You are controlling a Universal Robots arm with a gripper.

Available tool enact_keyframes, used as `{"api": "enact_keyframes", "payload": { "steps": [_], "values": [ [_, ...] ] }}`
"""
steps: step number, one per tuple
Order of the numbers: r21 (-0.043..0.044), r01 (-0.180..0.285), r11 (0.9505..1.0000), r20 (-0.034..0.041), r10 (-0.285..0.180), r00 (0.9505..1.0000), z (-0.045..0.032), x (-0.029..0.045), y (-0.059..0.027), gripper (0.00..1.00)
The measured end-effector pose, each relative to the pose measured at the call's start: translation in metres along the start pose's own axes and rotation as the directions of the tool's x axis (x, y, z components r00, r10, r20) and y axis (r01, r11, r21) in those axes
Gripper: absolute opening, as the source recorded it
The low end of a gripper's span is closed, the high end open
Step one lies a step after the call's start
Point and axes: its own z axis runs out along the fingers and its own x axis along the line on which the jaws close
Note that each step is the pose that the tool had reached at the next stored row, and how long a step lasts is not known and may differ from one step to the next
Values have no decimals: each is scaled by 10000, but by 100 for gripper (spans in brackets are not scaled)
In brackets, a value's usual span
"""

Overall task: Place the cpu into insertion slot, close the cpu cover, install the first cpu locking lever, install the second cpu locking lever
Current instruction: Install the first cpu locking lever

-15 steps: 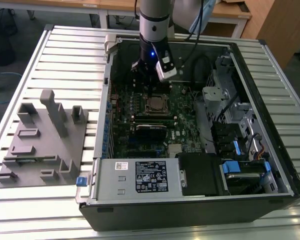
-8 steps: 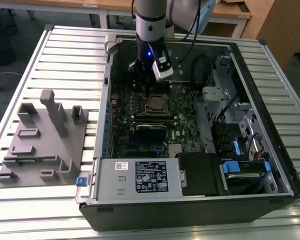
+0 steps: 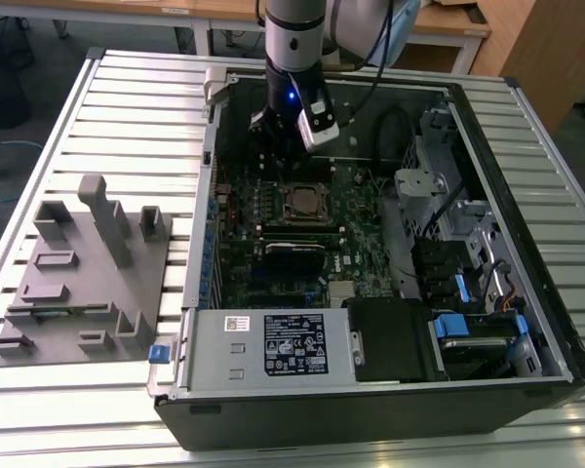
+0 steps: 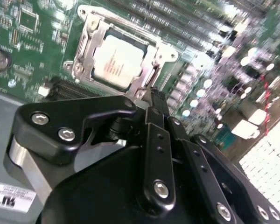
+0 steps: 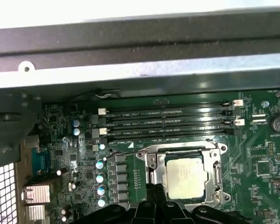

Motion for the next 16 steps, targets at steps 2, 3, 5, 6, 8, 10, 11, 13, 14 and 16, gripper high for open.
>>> {"api": "enact_keyframes", "payload": {
  "steps": [2,3,5,6,8,10,11,13,14,16],
  "values": [
    [-374,-13,9993,-32,12,10000,-1,0,-10,10],
    [-551,-19,9985,-49,16,10000,-1,-1,-15,10],
    [-780,-28,9970,-70,22,10000,-2,-2,-22,10],
    [-849,-31,9964,-74,24,10000,-2,-1,-26,10],
    [-935,-34,9956,-62,28,10000,-2,17,-32,10],
    [-960,-28,9954,-27,26,10000,-3,45,-38,10],
    [-965,-24,9953,-4,24,10000,-4,64,-41,10],
    [-974,-16,9952,61,22,10000,-5,108,-46,10],
    [-978,-12,9952,96,22,10000,-6,130,-49,10],
    [-985,-3,9951,168,20,9999,-8,172,-55,10]
  ]
}}
